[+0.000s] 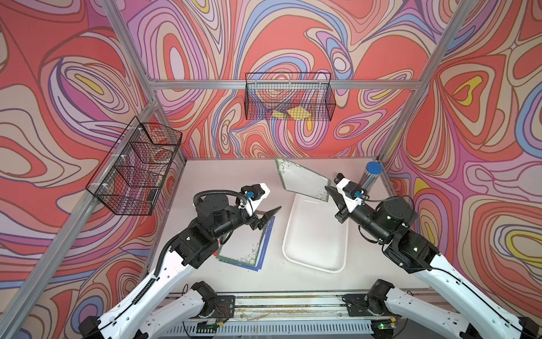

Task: Take out the stationery paper from the storage box
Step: Place the stationery paper at the center of the board.

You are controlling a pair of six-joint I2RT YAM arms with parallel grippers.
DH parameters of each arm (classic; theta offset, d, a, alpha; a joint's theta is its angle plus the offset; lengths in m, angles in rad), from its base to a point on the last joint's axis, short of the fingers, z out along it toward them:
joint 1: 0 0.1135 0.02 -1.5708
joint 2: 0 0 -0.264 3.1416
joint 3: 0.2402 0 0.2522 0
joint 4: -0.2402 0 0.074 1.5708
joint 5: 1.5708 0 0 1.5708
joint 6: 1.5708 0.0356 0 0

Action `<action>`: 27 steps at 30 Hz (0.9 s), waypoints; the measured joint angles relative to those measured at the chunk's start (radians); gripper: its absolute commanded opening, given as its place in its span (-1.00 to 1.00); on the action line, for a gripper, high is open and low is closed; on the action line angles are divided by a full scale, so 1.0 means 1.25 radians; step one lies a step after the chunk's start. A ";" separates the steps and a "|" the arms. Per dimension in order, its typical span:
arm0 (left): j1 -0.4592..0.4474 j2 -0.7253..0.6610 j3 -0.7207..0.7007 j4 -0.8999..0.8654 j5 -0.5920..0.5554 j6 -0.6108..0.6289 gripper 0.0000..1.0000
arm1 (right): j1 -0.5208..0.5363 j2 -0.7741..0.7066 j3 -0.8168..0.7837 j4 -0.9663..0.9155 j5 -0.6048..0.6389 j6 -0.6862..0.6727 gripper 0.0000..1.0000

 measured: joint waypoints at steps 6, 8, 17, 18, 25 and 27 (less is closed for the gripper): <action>0.000 -0.022 0.005 -0.004 0.031 0.018 0.39 | 0.000 -0.058 -0.033 0.069 -0.118 -0.005 -1.00; 0.000 -0.033 0.005 -0.007 0.045 0.021 0.35 | 0.000 -0.068 -0.032 0.082 -0.142 -0.004 -1.00; 0.000 -0.070 0.019 -0.031 0.148 0.025 -0.03 | 0.000 -0.075 -0.007 0.092 -0.209 0.008 -1.00; 0.000 -0.065 0.028 -0.039 0.165 0.027 -0.07 | 0.000 -0.073 -0.003 0.092 -0.218 0.011 -1.00; 0.000 -0.029 0.091 -0.080 0.263 0.028 -0.43 | 0.000 -0.046 0.011 0.098 -0.295 0.044 -1.00; 0.000 -0.032 0.085 -0.077 0.277 0.025 -0.42 | 0.000 -0.040 0.011 0.098 -0.307 0.051 -1.00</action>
